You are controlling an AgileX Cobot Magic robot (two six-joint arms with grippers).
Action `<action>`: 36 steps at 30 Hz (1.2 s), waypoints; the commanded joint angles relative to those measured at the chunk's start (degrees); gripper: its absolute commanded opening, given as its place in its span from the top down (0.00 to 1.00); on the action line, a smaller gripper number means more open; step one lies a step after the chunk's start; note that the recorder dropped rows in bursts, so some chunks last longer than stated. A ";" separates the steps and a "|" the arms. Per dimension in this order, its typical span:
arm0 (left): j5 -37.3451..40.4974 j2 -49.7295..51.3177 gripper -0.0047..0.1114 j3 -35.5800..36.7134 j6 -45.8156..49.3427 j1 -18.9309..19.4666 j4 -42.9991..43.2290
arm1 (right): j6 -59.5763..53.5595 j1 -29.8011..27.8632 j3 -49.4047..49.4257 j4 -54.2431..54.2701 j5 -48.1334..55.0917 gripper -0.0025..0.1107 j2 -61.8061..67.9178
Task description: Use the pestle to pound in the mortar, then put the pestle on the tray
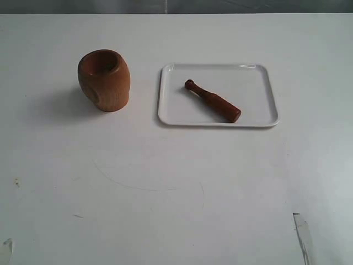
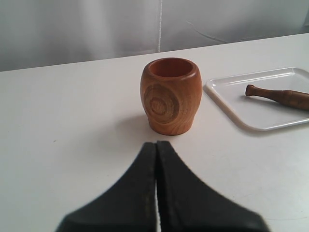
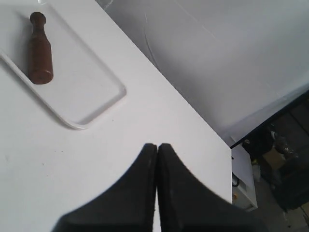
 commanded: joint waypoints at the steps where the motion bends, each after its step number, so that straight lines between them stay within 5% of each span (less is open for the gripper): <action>1: -0.17 -0.07 0.96 0.03 -0.47 -0.44 -0.42 | 0.15 -0.44 0.22 2.56 -0.09 0.98 -0.34; 12: -0.17 -0.07 0.96 0.03 -0.47 -0.44 -0.42 | 1.49 -0.44 0.22 5.99 -0.09 0.98 -0.34; 21: -0.17 -0.07 0.96 0.03 -0.47 -0.44 -0.42 | 31.64 -0.44 0.22 4.34 -0.92 0.98 -0.34; 26: -0.17 -0.07 0.96 0.03 -0.47 -0.44 -0.42 | 52.24 -0.44 0.22 -2.10 -16.91 0.98 -0.34; 36: -0.17 -0.07 0.96 0.03 -0.47 -0.44 -0.42 | 52.40 -0.44 0.22 -8.59 -15.63 0.98 -0.34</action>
